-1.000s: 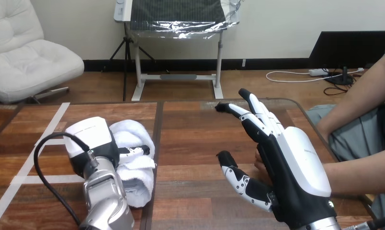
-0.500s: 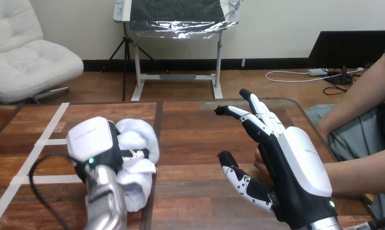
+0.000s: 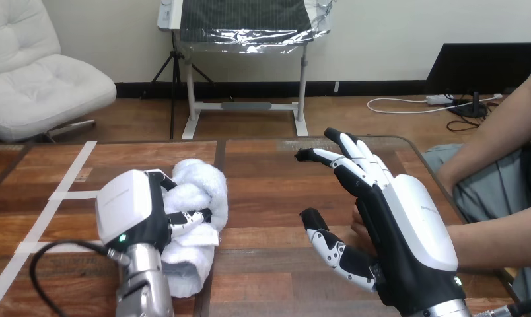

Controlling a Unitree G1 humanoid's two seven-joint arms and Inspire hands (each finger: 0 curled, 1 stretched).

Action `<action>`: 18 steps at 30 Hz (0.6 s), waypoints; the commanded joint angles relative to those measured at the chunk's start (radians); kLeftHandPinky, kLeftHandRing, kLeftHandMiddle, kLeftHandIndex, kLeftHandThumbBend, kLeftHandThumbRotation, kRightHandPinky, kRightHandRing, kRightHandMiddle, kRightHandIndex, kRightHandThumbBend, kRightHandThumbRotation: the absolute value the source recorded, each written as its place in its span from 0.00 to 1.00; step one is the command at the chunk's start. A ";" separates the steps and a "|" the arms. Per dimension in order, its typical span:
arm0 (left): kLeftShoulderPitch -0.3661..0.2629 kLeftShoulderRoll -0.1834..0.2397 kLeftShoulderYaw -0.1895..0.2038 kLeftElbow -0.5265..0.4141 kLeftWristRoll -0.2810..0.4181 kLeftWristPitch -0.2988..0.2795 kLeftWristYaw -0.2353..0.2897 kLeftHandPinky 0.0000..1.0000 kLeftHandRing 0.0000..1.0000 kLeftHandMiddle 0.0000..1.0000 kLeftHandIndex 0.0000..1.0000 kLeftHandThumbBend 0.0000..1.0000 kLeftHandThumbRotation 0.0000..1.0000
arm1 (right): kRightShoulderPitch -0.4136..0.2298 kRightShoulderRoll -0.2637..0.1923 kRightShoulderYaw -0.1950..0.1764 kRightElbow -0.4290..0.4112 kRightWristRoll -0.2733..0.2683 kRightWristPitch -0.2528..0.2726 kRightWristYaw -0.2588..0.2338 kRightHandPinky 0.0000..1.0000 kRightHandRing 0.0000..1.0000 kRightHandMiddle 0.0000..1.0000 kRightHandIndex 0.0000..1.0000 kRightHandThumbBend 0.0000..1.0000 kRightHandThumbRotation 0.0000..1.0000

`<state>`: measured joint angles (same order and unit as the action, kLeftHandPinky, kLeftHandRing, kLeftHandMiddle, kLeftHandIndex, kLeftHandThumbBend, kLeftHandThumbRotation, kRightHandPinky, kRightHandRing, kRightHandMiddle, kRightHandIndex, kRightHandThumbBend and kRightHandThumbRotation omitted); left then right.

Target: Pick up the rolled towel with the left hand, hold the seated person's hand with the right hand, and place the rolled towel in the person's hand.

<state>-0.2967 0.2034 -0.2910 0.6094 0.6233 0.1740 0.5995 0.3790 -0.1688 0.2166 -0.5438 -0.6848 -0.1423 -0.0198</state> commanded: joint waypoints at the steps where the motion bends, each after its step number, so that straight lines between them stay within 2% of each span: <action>1: -0.021 0.009 0.017 0.014 -0.017 -0.088 0.036 0.18 0.26 0.35 0.47 0.56 0.11 | -0.036 -0.005 -0.012 -0.047 0.005 -0.018 -0.003 1.00 1.00 0.96 0.81 0.30 0.00; 6: -0.013 0.007 0.036 0.029 -0.057 -0.176 0.037 0.22 0.30 0.39 0.48 0.55 0.13 | -0.036 -0.007 -0.013 -0.045 0.006 -0.020 -0.004 1.00 1.00 0.96 0.81 0.30 0.00; 12: -0.003 -0.010 0.087 0.071 -0.155 -0.360 0.035 0.24 0.32 0.40 0.48 0.58 0.09 | -0.036 -0.007 -0.014 -0.047 0.004 -0.016 -0.001 1.00 1.00 0.96 0.81 0.30 0.00; 13: 0.001 -0.019 0.105 0.079 -0.191 -0.401 0.023 0.24 0.32 0.40 0.48 0.59 0.09 | -0.036 -0.006 -0.015 -0.048 0.004 -0.015 0.000 1.00 1.00 0.96 0.81 0.30 0.00; 15: 0.002 -0.029 0.123 0.092 -0.230 -0.448 0.008 0.25 0.32 0.40 0.48 0.61 0.08 | -0.036 -0.005 -0.015 -0.049 0.005 -0.013 0.000 1.00 1.00 0.96 0.81 0.30 0.00; 16: 0.004 -0.038 0.141 0.103 -0.272 -0.494 -0.018 0.25 0.32 0.41 0.48 0.62 0.08 | -0.037 -0.005 -0.016 -0.049 0.007 -0.013 0.000 1.00 1.00 0.96 0.81 0.30 0.00; 18: 0.005 -0.047 0.159 0.119 -0.318 -0.547 -0.047 0.25 0.32 0.41 0.48 0.63 0.07 | -0.037 -0.006 -0.017 -0.049 0.008 -0.014 0.000 1.00 1.00 0.96 0.81 0.30 0.00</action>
<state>-0.2542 0.1877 -0.2073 0.6931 0.4175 -0.1973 0.5959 0.3795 -0.1695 0.2164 -0.5438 -0.6837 -0.1452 -0.0192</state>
